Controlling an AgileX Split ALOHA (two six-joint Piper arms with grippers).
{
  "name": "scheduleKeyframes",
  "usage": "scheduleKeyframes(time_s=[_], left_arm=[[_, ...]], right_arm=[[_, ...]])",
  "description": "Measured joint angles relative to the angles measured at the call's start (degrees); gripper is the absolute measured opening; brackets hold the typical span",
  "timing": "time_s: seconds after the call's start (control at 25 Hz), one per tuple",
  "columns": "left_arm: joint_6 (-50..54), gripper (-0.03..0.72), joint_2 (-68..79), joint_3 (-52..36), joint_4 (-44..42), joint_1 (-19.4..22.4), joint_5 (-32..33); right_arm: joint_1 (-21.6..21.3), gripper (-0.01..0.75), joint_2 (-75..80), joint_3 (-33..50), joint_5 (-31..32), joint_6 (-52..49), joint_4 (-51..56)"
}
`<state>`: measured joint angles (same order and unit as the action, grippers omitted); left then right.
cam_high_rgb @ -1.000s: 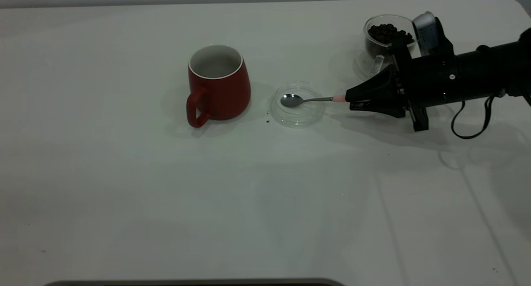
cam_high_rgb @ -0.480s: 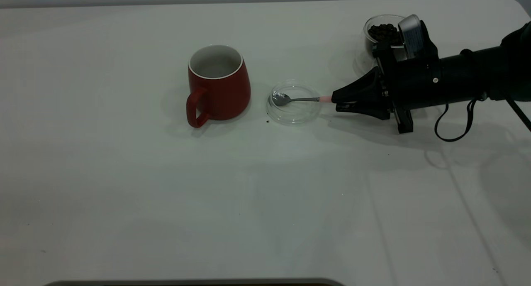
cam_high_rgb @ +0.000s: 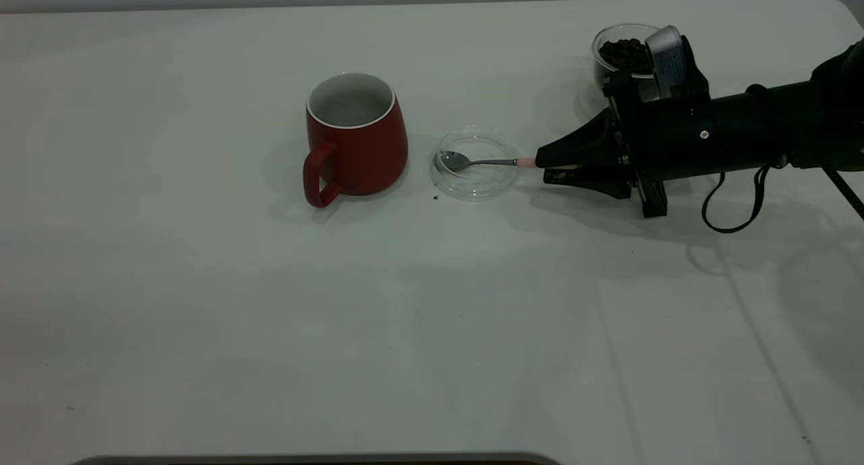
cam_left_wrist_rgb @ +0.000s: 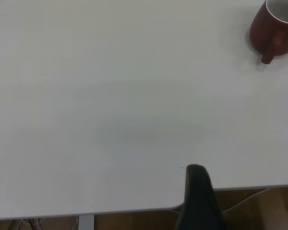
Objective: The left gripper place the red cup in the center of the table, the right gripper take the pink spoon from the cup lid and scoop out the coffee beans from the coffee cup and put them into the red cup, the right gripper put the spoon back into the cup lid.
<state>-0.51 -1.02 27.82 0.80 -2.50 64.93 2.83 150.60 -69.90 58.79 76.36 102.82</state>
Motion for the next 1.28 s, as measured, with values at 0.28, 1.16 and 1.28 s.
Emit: scheduleKeyframes(time_s=[0.28,1.16,1.28], left_arm=[[0.05,0.569,0.0,0.0,0.0,0.0,0.0],[0.09,0.569,0.0,0.0,0.0,0.0,0.0],[0.09,0.569,0.0,0.0,0.0,0.0,0.0]], right_arm=[[-0.57,0.528,-0.08,0.0,0.0,-1.26,-3.04],[-1.83,0.571,-47.09,0.47,8.99,-68.44,-88.38],[0.75,0.563,-56.33,2.06,9.67,-70.66,-95.21]])
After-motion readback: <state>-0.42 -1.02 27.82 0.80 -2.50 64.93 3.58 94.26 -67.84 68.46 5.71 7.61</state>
